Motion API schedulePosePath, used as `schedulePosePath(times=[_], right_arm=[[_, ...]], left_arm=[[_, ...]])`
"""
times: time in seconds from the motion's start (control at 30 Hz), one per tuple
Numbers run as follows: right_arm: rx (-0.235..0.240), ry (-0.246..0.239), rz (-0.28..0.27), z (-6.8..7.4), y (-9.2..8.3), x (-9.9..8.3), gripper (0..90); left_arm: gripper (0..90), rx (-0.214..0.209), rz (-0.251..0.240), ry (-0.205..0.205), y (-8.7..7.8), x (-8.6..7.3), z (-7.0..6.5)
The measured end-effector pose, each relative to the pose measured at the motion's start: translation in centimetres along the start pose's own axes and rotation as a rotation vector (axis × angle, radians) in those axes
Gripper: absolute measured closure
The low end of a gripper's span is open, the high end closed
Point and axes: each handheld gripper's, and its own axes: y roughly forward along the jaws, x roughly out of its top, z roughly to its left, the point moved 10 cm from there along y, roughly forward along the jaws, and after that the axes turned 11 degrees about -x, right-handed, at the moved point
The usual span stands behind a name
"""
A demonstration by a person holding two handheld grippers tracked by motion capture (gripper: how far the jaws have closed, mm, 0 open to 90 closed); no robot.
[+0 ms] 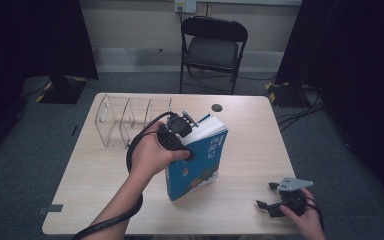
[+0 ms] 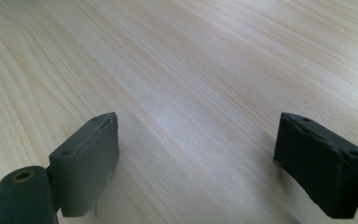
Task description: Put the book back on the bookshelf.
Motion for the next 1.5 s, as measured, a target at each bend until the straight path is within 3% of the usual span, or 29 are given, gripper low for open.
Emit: schedulePosePath(times=[0.93, 1.5], right_arm=[[0.000, 0.000, 0.000, 0.0, 0.0, 0.0, 13.3], [0.002, 0.001, -0.001, 0.0, 0.0, 0.0, 13.3]], left_arm=[[62.0, 0.040, -0.021, -0.059, -3.3, -2.4, 1.6], [62.0, 0.075, -0.041, -0.127, -5.1, -4.5, 3.1]])
